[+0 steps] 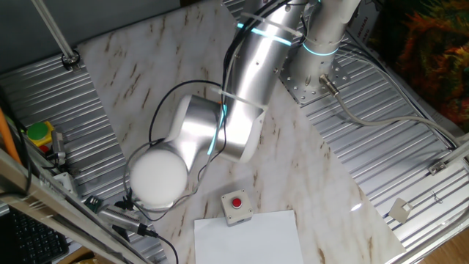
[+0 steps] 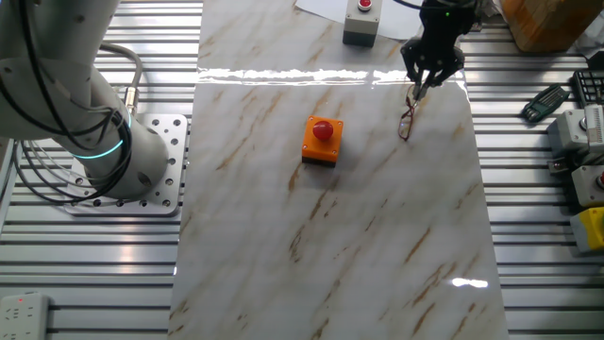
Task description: Unfold the leg of the glasses (with one hand)
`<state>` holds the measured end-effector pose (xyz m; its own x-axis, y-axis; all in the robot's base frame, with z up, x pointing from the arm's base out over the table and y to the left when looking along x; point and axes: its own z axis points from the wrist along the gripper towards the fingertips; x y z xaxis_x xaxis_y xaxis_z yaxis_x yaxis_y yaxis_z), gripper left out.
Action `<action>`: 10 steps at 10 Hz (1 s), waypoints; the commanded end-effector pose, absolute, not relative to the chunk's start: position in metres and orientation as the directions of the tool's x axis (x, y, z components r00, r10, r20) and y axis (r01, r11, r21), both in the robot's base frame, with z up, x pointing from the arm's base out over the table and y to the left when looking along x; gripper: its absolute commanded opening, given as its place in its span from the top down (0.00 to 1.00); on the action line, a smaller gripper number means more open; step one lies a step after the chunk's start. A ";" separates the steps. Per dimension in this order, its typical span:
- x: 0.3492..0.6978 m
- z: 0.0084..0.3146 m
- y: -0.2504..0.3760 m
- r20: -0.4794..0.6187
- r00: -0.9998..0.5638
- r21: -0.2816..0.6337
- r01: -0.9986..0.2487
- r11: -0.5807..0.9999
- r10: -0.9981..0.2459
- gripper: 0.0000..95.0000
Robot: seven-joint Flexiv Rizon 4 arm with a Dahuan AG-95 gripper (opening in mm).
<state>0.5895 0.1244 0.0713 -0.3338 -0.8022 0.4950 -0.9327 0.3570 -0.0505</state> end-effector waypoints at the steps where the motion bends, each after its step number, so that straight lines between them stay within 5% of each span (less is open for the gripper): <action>1: 0.589 0.071 0.128 0.498 -0.336 -0.054 -0.932 0.358 -0.799 1.00; 10: 0.581 0.066 0.131 0.509 -0.347 -0.072 -0.929 0.363 -0.788 1.00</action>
